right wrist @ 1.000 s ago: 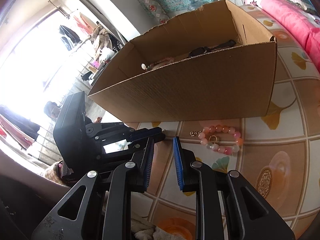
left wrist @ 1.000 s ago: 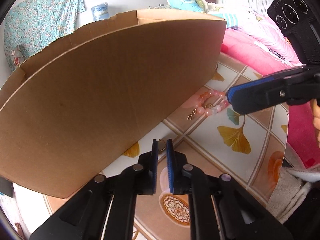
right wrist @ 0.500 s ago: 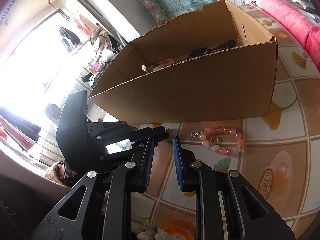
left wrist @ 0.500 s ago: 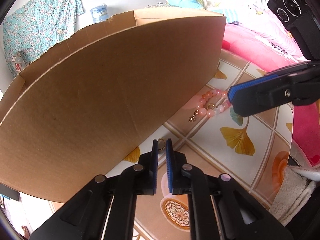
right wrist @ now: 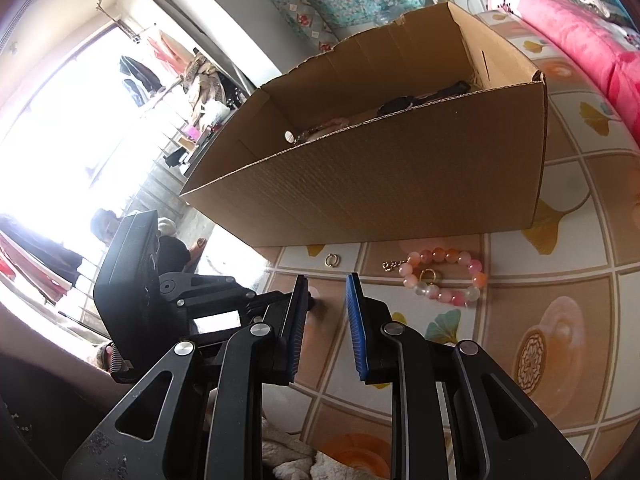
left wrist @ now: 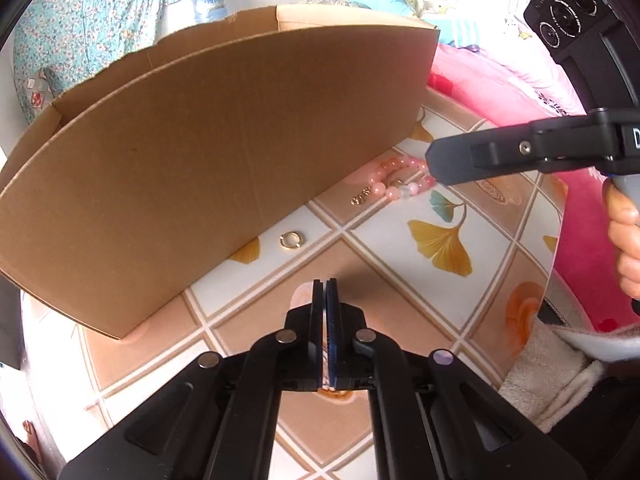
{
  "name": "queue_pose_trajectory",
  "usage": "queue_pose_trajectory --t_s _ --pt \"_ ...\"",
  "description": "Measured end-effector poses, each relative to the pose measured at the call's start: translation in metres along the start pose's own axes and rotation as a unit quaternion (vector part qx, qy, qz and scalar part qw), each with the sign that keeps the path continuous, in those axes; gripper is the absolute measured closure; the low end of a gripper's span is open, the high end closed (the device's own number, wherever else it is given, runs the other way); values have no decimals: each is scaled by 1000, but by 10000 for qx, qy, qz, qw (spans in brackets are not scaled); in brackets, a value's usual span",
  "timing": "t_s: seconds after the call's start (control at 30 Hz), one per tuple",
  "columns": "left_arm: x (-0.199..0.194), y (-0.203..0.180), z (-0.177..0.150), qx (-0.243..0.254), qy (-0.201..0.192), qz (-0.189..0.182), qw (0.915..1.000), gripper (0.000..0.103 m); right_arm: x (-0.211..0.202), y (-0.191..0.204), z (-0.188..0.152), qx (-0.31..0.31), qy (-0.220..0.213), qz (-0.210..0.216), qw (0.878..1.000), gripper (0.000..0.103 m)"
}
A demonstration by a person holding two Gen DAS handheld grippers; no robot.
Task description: Organize jewelry
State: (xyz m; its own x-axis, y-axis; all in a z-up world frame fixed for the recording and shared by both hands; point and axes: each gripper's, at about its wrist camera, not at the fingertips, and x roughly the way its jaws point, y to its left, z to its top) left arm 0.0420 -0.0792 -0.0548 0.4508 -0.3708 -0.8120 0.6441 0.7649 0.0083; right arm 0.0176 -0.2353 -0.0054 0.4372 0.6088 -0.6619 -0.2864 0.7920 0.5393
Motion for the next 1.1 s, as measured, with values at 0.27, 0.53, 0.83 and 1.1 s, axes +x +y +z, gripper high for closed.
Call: queue_pose_trajectory --t_s 0.27,0.53,0.83,1.1 --pt "4 7 13 241 -185 223 9993 89 -1 3 -1 -11 -23 34 10000 82" --pt "18 13 21 435 -103 104 9989 84 -3 -5 -3 59 -32 9 10000 82" --pt "24 11 23 489 -174 -10 9987 92 -10 -15 -8 133 -44 -160 9998 82" --pt "17 10 16 268 -107 13 9996 92 -15 -8 -18 -180 86 -859 9961 82"
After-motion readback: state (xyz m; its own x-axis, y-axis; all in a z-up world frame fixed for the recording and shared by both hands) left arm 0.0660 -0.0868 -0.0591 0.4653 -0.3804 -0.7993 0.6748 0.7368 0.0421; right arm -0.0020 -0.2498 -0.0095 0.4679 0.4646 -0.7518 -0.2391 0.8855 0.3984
